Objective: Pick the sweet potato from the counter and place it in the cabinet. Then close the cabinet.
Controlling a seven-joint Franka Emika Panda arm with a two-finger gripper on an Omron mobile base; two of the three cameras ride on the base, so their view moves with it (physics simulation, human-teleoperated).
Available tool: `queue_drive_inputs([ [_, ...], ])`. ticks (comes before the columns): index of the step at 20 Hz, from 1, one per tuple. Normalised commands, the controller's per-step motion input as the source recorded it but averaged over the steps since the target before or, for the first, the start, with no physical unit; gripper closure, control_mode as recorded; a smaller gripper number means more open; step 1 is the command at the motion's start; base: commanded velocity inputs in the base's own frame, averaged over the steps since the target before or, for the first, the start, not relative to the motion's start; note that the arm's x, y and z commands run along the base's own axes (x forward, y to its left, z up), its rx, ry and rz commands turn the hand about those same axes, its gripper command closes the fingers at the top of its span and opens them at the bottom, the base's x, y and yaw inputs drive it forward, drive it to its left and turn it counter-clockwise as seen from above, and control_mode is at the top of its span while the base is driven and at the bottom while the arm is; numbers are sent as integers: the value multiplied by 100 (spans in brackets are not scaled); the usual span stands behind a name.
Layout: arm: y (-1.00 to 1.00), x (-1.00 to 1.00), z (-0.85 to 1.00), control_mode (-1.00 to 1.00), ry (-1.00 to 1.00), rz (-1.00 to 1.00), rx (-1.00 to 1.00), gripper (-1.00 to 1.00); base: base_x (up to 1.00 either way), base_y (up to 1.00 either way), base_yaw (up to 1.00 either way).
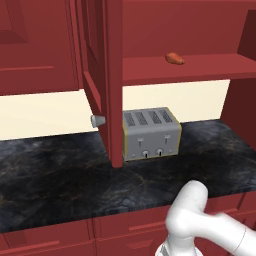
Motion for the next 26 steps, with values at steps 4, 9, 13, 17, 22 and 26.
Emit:
queue_drive_inputs([
  [4,100,70,0,-100,0,0,-81,-100,0,0,0],
  [9,100,73,0,-100,0,0,-83,-100,0,0,0],
  [13,100,73,0,-100,0,0,-81,-100,0,0,0],
  [17,100,73,0,-100,0,0,-79,-100,0,0,0],
  [22,100,74,0,-100,0,0,-75,-100,0,0,0],
  [26,100,74,2,-100,0,0,-74,-100,0,0,0],
])
